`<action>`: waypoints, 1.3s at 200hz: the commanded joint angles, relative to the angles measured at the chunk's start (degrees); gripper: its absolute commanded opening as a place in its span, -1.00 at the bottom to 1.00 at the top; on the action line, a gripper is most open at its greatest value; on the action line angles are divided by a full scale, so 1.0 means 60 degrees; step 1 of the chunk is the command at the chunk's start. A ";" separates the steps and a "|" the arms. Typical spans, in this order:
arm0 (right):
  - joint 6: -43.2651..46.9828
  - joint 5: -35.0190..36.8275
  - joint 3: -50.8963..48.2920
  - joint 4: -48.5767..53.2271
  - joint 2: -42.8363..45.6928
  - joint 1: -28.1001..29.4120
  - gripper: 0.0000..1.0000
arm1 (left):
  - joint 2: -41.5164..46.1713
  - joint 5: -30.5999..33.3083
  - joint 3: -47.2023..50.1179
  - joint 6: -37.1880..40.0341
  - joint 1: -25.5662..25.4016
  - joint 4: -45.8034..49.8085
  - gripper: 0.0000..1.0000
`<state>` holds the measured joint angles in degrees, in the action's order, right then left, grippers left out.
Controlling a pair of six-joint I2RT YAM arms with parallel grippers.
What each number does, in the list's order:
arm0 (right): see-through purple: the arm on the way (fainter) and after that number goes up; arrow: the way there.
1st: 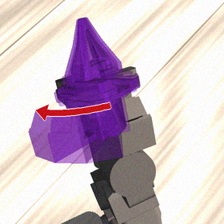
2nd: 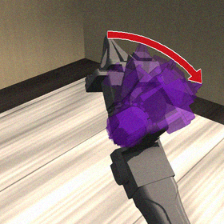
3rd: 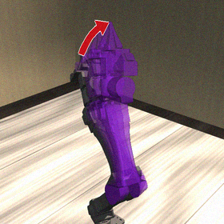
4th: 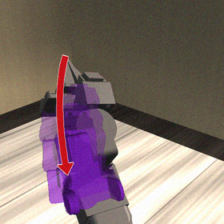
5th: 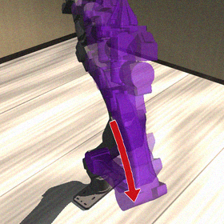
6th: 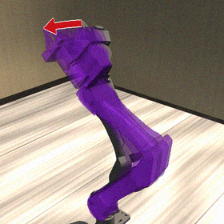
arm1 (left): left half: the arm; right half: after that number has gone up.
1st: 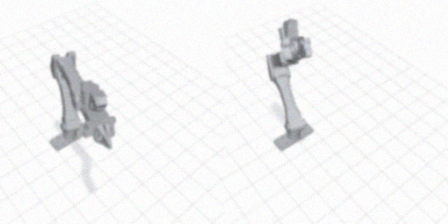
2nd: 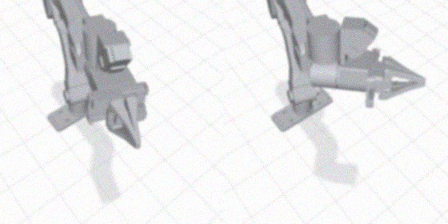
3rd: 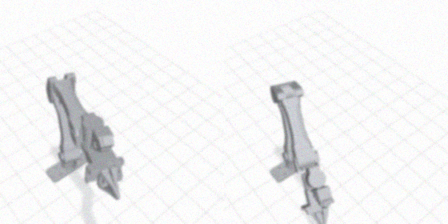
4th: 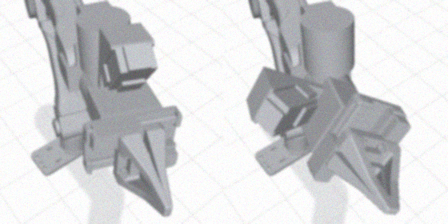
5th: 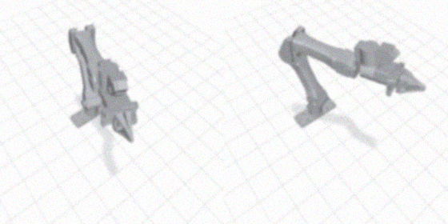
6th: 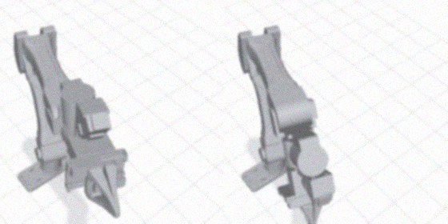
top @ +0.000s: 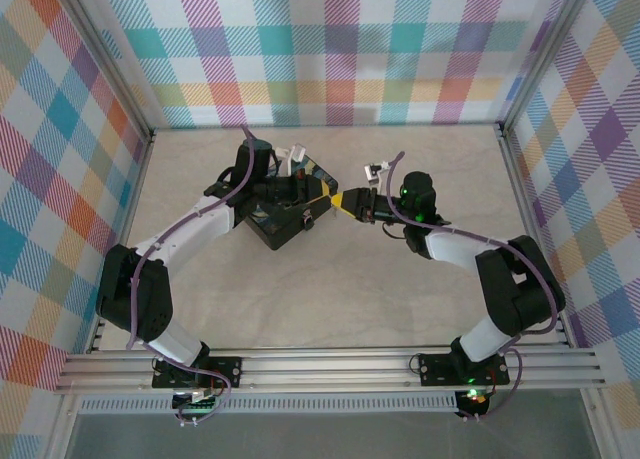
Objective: Unlock a padlock with a key
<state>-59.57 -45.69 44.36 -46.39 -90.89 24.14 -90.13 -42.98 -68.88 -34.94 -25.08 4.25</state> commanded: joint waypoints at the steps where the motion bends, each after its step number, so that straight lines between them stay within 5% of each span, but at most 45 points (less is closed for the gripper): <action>1: -0.0613 -0.0336 -0.0067 -0.1280 -0.0243 0.0063 -0.54 | 0.0371 -0.0229 0.0119 0.0004 0.0064 -0.0230 -1.00; 83: -0.0792 -0.0543 -0.0054 -0.1487 -0.0049 0.0078 -1.00 | 0.0424 -0.0193 0.0260 -0.0043 0.0064 -0.0409 -1.00; 115: -0.0501 -0.0422 -0.0127 -0.0985 0.0350 0.0078 -1.00 | 0.0295 0.0026 0.0205 0.0091 0.0091 -0.0126 -1.00; 145: 0.0992 -0.0167 -0.0048 0.1282 0.0988 0.0078 -1.00 | 0.0270 0.0514 -0.0063 0.0644 0.0231 0.0898 -0.09; 177: 0.2472 -0.0032 0.0176 0.3548 0.1385 0.0009 -1.00 | 0.0234 0.1338 -0.0390 0.0899 0.0229 0.1829 0.25; 220: 0.3627 0.0144 0.0379 0.5427 0.1559 -0.0402 -1.00 | 0.0105 0.4482 -0.0280 0.0152 -0.0447 0.2947 0.34; 260: 0.4504 0.0238 0.0444 0.7010 0.1932 -0.1184 -1.00 | -0.0948 0.8384 -0.0909 -0.0839 -0.2420 0.4207 0.49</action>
<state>-38.37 -44.69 45.15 -12.32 -82.35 19.51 -91.70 -11.70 -70.50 -34.87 -33.08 21.65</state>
